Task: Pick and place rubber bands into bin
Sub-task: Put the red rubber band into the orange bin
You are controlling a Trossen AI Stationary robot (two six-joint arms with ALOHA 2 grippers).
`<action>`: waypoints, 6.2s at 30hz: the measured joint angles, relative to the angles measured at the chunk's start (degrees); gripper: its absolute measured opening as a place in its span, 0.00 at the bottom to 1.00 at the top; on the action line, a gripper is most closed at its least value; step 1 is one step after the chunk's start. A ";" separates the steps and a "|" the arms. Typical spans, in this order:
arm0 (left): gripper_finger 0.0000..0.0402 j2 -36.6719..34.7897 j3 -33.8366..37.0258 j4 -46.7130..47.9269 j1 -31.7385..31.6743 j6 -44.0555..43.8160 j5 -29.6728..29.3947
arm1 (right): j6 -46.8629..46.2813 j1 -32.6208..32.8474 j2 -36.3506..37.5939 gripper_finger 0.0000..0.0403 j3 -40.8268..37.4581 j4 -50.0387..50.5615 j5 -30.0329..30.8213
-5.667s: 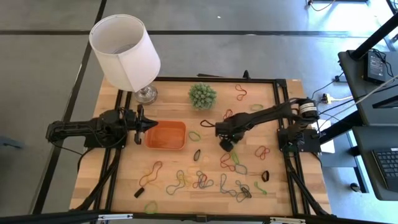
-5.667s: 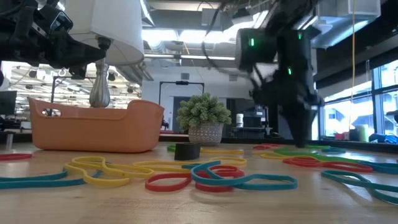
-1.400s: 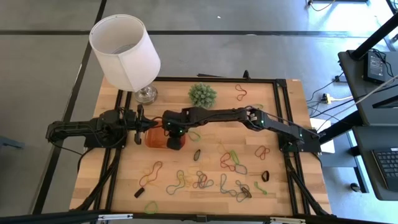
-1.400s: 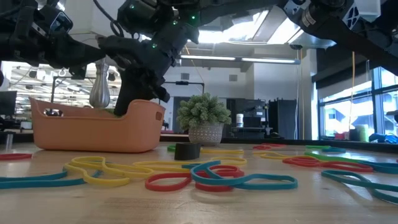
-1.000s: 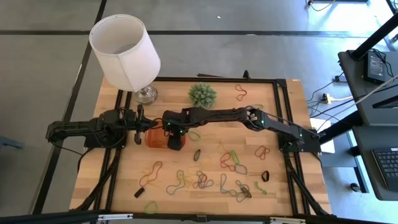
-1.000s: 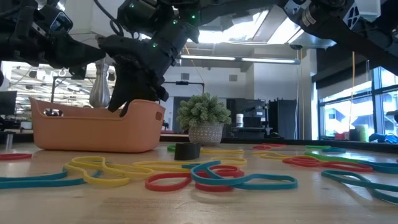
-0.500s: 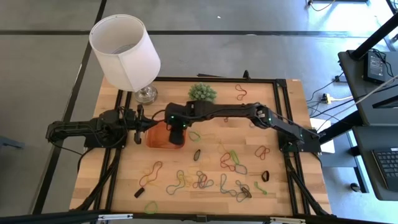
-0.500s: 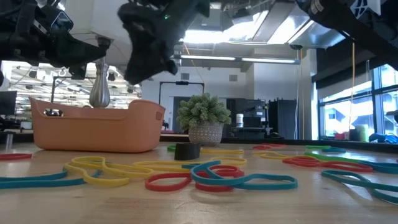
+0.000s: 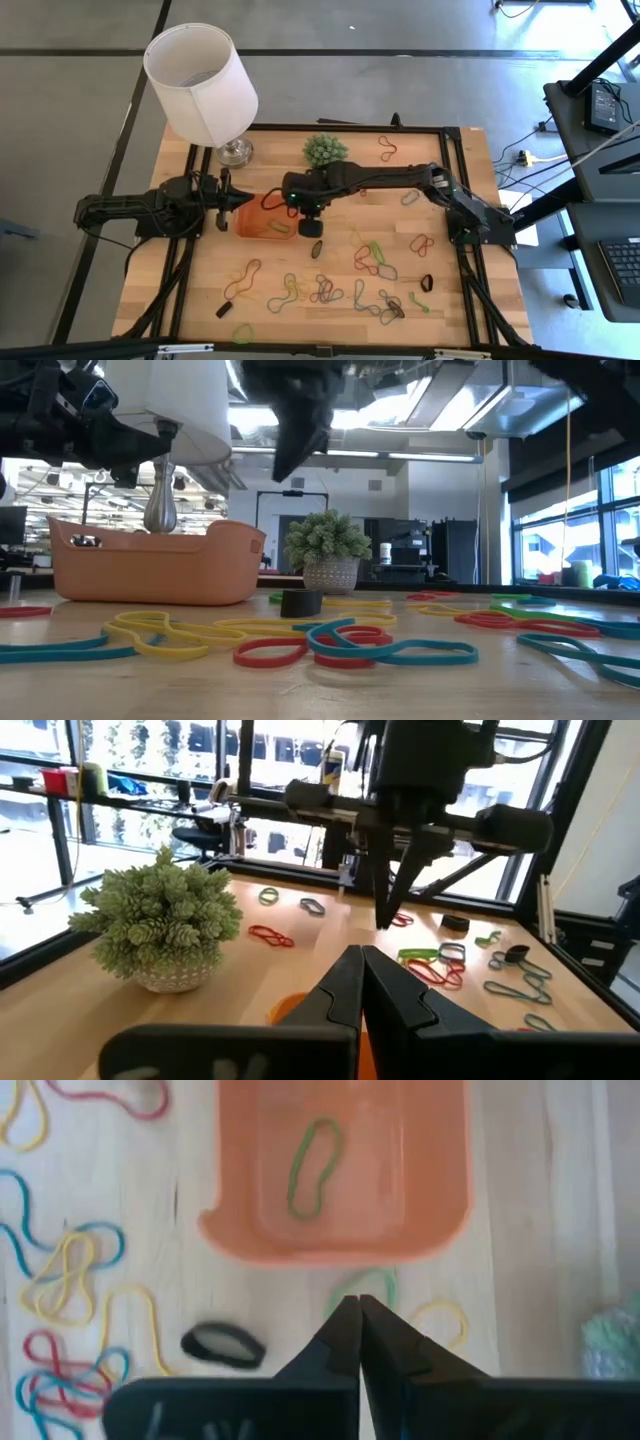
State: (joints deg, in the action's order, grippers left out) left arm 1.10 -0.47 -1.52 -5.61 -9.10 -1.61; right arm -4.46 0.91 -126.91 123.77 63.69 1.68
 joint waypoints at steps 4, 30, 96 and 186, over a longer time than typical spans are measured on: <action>0.01 0.57 -0.94 1.55 0.03 1.64 0.04 | -3.35 0.65 8.63 0.01 -15.74 -7.49 0.21; 0.00 65.92 -63.88 54.15 24.15 -26.46 -21.63 | -23.30 9.33 65.85 0.01 -83.75 -30.92 4.77; 0.26 102.94 -58.77 50.88 41.60 -84.03 6.99 | -19.22 9.35 70.40 0.01 -89.60 -37.34 4.78; 0.00 87.93 -45.55 35.32 2.98 14.36 0.65 | -32.88 7.71 70.40 0.01 -89.55 -44.44 13.98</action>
State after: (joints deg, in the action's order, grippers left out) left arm 89.03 -46.02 33.80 -2.63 5.26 -0.96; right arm -37.34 8.62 -56.51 34.22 19.25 15.66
